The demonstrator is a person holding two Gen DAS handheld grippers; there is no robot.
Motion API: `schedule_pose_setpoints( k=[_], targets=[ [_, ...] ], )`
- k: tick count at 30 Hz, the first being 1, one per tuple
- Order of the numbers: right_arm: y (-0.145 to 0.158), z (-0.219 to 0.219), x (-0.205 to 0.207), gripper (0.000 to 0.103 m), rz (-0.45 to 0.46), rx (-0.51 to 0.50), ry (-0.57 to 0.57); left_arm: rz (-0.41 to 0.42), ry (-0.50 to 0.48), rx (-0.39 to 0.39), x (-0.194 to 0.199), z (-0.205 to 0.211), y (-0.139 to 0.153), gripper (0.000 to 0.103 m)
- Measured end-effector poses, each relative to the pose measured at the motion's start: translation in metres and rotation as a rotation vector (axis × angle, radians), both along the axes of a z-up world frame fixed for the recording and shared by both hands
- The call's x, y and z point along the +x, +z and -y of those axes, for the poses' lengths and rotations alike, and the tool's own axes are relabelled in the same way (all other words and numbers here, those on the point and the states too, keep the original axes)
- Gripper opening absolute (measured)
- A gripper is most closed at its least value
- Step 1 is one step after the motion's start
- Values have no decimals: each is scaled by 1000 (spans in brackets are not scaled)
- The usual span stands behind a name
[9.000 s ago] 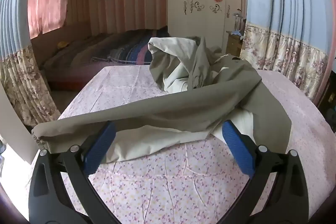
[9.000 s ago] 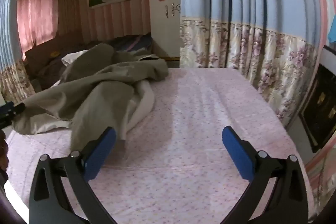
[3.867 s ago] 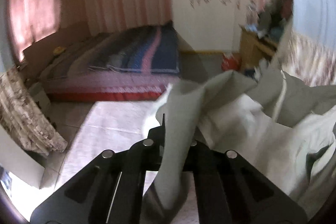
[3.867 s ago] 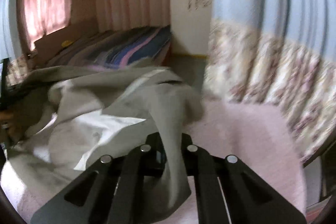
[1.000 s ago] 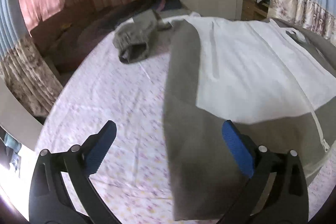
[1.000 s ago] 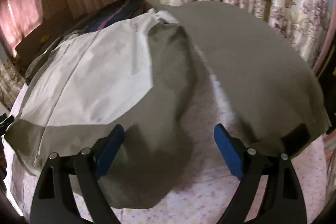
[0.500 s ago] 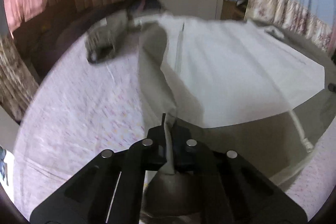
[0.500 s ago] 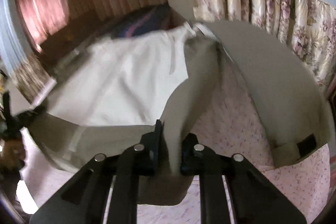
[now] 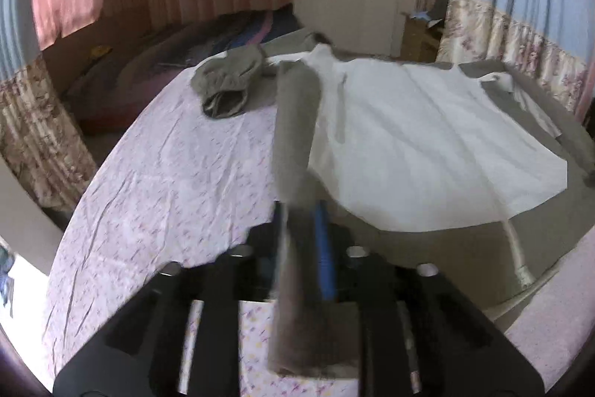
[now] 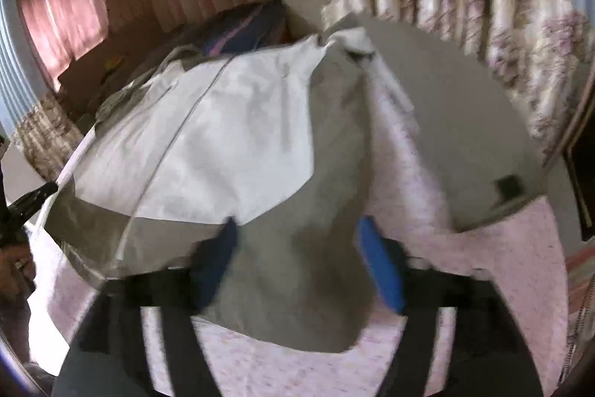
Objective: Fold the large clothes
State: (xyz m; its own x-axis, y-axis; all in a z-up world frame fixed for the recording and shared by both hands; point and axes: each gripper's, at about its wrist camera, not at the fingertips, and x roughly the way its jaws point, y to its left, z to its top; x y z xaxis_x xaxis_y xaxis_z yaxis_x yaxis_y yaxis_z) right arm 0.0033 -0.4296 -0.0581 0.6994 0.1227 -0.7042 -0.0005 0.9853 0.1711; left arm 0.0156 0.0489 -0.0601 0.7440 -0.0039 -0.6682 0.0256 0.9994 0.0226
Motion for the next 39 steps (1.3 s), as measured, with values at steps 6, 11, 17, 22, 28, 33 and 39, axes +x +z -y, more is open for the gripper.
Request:
schedule_pose_setpoints(
  k=[6,11,17,22,28,33,39],
  targets=[
    [-5,59,-14,75,2,-135,-298,40,54,-2,-6,-7,6,78],
    [-22,95,-10,75,-22,-45,-355,44,56,-11,1,-6,6,81],
    [-30,93,10,74,-29,-11,-313,40,32,-22,6,2,3,87],
    [-38,100,27,19,-18,44,-338,45,17,-28,10,7,3,89],
    [0,71,26,8,113,24,-290,62,17,-32,12,4,7,89],
    [45,11,23,7,232,88,-143,79,17,-44,13,-3,12,89],
    [70,-104,38,7,278,135,111,109,2,-66,11,-3,20,89]
  ],
)
